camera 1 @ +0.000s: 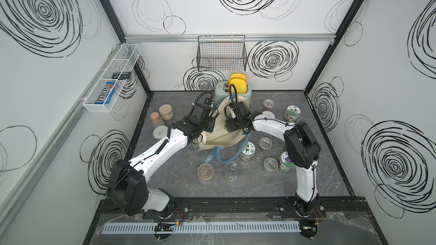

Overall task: Take out the seed jars from the canvas bag
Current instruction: Pick up the seed jar from the canvas bag, then place the canvas bag at the center of the board, then place the seed jar at the center of the board.

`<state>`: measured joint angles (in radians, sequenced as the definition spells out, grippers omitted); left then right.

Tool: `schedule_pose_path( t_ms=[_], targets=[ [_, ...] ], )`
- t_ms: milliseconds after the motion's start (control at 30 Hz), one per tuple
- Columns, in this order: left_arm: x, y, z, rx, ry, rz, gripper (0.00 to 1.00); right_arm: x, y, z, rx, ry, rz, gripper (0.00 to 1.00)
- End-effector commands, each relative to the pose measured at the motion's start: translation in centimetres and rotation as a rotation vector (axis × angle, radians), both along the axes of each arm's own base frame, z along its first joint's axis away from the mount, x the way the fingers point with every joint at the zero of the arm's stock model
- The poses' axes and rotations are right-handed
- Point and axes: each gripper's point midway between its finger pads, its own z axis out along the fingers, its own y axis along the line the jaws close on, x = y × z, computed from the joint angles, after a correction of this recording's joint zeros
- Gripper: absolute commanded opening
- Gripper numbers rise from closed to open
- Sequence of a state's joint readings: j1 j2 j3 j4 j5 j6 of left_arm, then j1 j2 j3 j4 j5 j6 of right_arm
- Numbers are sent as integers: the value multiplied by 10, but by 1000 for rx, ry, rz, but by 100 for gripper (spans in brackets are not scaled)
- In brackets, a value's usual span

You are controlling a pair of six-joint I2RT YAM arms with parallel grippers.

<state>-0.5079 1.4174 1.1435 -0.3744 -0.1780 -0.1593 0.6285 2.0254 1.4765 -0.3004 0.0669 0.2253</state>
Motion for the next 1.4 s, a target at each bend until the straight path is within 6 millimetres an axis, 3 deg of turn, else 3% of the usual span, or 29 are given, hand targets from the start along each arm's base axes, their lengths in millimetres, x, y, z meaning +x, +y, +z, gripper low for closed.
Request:
schedule_pose_path(
  t_ms=[0,200,467,633,800,900,1067,1367],
  targets=[
    [18,-13,45,-122,-104,-11,0,0,4,38,37,-20,9,67],
    [35,6,50,-142,-87,68,1,-7,22,120,189,-105,80,65],
    [53,36,49,-160,-60,138,2,-56,39,210,466,-204,267,65],
    [57,59,41,-171,-21,196,2,-77,27,246,537,-246,266,65],
    [56,112,29,-296,21,340,1,-90,-4,271,551,-315,209,65],
    [52,144,29,-311,0,425,3,-91,-29,273,538,-323,152,65],
    [46,178,29,-332,-16,520,3,-81,-64,236,482,-266,54,65],
    [48,181,3,-360,55,523,2,-48,-83,142,275,-109,-66,65]
  ],
)
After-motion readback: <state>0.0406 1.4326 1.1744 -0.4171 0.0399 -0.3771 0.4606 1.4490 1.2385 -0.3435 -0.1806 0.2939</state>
